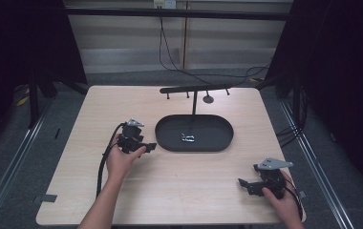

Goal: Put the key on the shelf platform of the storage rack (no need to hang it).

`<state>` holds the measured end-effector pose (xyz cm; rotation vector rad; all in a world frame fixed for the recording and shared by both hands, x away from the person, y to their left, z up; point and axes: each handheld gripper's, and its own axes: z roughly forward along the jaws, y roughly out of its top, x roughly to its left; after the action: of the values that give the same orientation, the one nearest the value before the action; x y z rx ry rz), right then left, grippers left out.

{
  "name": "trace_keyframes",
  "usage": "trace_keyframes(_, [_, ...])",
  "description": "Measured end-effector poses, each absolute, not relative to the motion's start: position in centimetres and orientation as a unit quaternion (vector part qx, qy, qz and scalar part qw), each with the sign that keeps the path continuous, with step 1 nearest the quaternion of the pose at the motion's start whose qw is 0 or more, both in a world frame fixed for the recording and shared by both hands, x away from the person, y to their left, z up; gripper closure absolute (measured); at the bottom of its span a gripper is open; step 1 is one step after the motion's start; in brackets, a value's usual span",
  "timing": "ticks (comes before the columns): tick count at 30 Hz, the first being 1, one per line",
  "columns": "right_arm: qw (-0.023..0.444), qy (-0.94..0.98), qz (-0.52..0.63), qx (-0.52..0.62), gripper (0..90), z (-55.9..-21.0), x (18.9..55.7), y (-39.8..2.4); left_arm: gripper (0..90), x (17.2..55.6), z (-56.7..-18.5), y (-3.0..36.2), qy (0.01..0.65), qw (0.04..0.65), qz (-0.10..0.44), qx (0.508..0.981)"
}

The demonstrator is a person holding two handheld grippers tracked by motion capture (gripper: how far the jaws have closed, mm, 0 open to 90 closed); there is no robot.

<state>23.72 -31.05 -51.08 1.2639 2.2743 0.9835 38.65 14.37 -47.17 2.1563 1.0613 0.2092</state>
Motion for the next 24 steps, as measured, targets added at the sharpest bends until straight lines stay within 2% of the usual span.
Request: trace_keyframes(24, [0.178, 0.804, 0.348, 0.447, 13.5, -51.1, 23.7, -31.0, 32.3, 37.1, -47.4, 17.7, 0.426, 0.344, 0.095, 0.831])
